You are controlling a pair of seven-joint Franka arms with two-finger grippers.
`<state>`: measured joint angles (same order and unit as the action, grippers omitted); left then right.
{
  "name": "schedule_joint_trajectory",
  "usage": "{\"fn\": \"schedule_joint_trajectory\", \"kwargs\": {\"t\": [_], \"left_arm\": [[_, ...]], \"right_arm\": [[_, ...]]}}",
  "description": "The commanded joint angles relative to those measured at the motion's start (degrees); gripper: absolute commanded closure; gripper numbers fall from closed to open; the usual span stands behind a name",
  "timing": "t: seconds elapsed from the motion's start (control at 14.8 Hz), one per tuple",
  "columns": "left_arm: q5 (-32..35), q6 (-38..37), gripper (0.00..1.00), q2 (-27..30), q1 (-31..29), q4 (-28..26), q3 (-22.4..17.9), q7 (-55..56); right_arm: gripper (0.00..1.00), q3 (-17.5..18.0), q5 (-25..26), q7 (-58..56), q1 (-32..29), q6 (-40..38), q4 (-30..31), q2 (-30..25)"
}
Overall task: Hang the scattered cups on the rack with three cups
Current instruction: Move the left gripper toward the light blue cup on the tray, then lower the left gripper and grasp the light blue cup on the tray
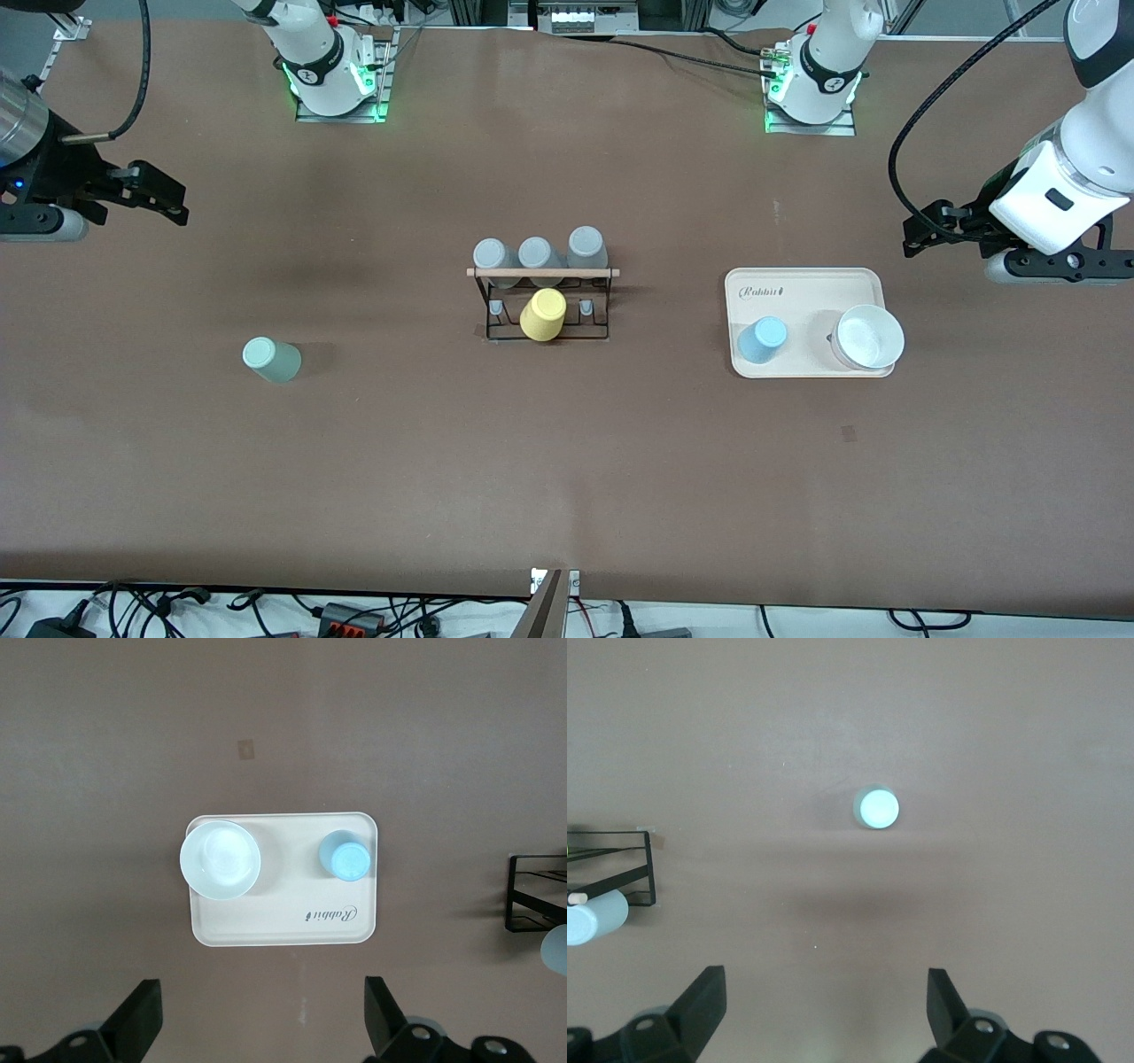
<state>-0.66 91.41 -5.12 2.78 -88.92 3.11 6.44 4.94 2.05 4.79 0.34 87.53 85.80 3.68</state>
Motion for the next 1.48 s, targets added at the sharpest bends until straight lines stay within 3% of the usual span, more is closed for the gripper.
{"fn": "schedule_joint_trajectory", "kwargs": {"t": [0.0,0.61,0.81,1.01,1.42], "left_arm": [[-0.1,-0.2,0.0,-0.3,-0.3,0.9,0.4,-1.2],[-0.8,-0.2,0.0,-2.5,0.2,1.0,0.4,-0.3],[-3.6,0.8,0.0,-6.8,0.2,1.1,0.4,-0.3],[-4.3,8.2,0.0,-13.7,0.9,0.5,0.7,-0.2],[-3.4,16.8,0.0,-27.2,7.0,0.1,0.5,-0.1]], "right_arm": [[0.0,0.5,-0.6,0.2,-1.0,-0.4,-1.4,0.7],[0.0,0.7,0.2,0.1,-0.6,-0.1,-1.3,1.9],[0.0,0.7,0.2,0.1,-0.5,0.4,-1.3,1.8],[0.0,0.6,0.3,0.1,-0.6,0.4,-1.3,1.9],[0.0,0.6,0.4,0.2,-0.5,0.4,-1.3,1.8]]}}
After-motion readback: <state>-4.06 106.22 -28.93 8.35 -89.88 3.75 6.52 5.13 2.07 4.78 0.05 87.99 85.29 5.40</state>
